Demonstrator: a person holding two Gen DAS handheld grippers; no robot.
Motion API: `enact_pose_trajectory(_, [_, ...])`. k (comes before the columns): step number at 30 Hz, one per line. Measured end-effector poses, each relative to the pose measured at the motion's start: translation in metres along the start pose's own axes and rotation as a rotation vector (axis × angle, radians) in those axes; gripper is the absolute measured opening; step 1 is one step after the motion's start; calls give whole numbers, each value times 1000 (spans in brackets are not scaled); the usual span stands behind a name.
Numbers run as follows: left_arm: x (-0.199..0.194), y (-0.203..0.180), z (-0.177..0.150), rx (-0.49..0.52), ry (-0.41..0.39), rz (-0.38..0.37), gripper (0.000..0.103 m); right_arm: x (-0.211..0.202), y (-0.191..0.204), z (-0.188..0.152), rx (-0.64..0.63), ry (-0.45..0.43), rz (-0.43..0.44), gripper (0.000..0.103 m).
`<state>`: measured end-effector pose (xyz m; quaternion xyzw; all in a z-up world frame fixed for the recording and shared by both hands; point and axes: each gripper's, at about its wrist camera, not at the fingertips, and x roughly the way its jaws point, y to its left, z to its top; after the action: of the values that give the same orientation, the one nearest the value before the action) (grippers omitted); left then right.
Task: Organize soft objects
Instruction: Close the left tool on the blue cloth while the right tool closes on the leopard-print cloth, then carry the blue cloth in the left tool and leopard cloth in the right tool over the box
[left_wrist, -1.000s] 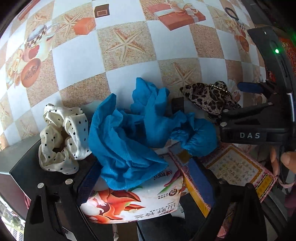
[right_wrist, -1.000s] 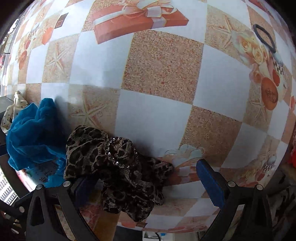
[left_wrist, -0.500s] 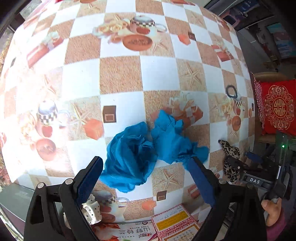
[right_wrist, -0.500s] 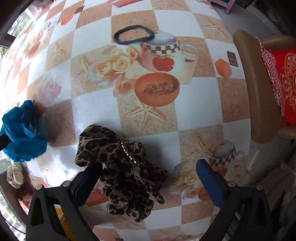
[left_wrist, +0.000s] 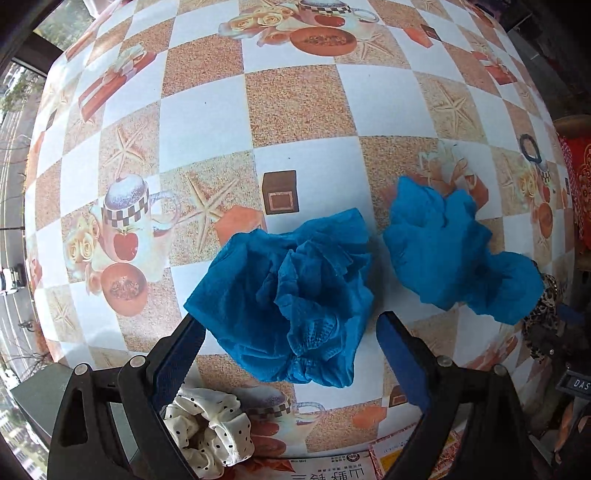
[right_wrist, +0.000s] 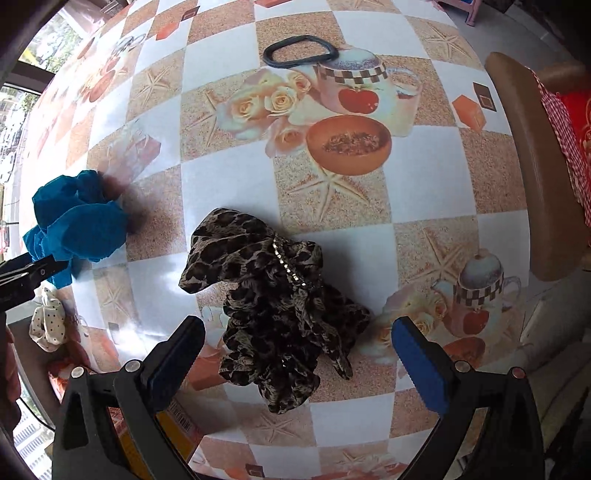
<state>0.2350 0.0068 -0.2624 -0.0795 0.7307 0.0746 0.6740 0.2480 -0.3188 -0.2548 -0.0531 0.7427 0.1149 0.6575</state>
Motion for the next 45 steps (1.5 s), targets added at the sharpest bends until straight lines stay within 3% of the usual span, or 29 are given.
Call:
enact_pose_trajectory(9, [21,-1,10,-43,-15,-11,100,26,32,-9,-64,9,-94,102])
enact_pose_trajectory(16, [31,-11,11,-50,-28,-11,103,27,28,-14,-66,36,-89,103])
enact_pose_trajectory(20, [33,-14,8,-68,-66,-10,103,25,31,-6,-60,31,-88,103])
enact_pose_trajectory(23, [34,-13,11,-70,-45,-11,103,16,34,8,-68,30,-90,103])
enact_pose_trajectory(25, [34,-12,12,-69,-38,-12,102,34,45,27,-83,26,-98,101])
enact_pose_trajectory(27, [28,-13,12,-58,-57,-11,93,29,53,24,-114,0,-103,91])
enact_pose_trajectory(28, [25,-18,14,-44,-76,-11,79,23,61,20,-138,-17,-106,81])
enact_pose_trajectory(29, [19,-20,14,-22,-94,-9,57,19,65,18,-162,-32,-108,77])
enact_pose_trajectory(31, [13,-21,15,14,-92,-25,35,13,71,16,-195,-55,-105,54])
enact_pose_trajectory(32, [11,-19,15,7,-88,-45,34,10,72,16,-204,-67,-103,47])
enact_pose_trajectory(33, [9,-18,14,-2,-90,-51,33,5,72,16,-203,-72,-97,34])
enact_pose_trajectory(37, [-9,-21,0,7,-120,-39,33,-9,61,14,-127,-80,-4,32])
enact_pose_trajectory(45, [-50,-20,-39,36,-175,-62,33,-37,55,-14,-94,-93,65,32])
